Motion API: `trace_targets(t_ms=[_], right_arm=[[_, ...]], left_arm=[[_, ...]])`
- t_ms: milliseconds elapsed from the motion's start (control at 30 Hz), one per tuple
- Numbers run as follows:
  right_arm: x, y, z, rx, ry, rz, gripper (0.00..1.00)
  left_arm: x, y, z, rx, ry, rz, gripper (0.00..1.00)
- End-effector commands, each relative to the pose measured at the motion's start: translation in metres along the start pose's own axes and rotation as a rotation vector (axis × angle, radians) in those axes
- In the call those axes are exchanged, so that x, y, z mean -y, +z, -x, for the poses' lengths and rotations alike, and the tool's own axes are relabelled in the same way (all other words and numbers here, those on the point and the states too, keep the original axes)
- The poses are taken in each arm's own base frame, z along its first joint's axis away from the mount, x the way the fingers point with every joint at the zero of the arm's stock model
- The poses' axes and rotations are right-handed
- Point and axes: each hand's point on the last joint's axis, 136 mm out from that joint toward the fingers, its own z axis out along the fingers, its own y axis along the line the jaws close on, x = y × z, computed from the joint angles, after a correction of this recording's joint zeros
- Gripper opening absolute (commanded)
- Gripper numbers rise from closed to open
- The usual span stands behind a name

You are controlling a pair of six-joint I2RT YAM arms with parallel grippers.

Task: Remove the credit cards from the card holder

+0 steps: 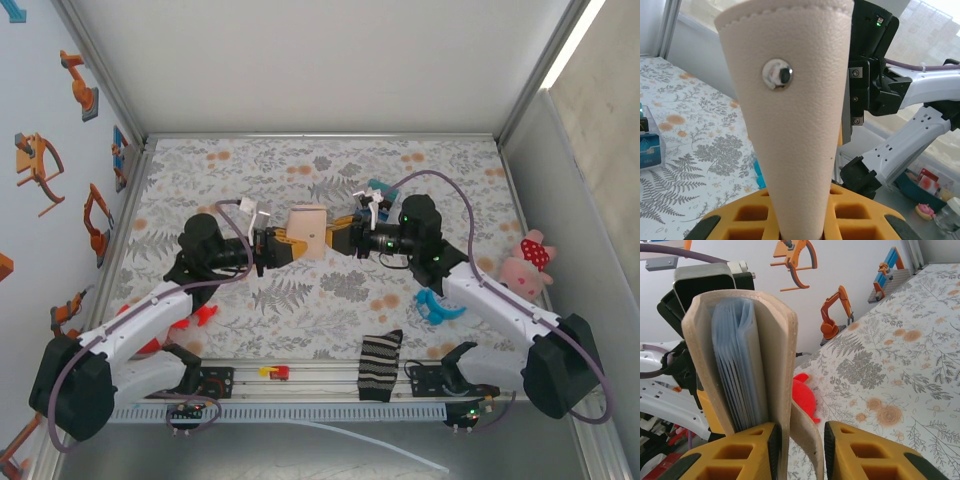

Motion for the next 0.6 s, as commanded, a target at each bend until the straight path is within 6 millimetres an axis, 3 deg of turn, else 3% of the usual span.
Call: trace_targets(t_ms=[0, 200, 433, 500, 567], right_arm=[[-0.018, 0.003, 0.012, 0.011, -0.028, 0.080, 0.29], [-0.017, 0.006, 0.011, 0.008, -0.006, 0.098, 0.33], [-0.016, 0.007, 0.014, 0.016, -0.004, 0.090, 0.02], [-0.015, 0.005, 0.015, 0.024, -0.006, 0.074, 0.00], [-0.013, 0.003, 0.017, 0.037, -0.011, 0.051, 0.00]], left_arm=[[0.019, 0.003, 0.023, 0.042, 0.064, -0.081, 0.00], [0.011, 0.008, 0.022, 0.027, 0.032, -0.074, 0.00], [0.002, 0.009, 0.021, 0.028, 0.000, -0.034, 0.05], [-0.006, 0.008, 0.020, 0.036, -0.012, 0.008, 0.06], [-0.018, 0.007, 0.019, 0.048, -0.034, 0.078, 0.14]])
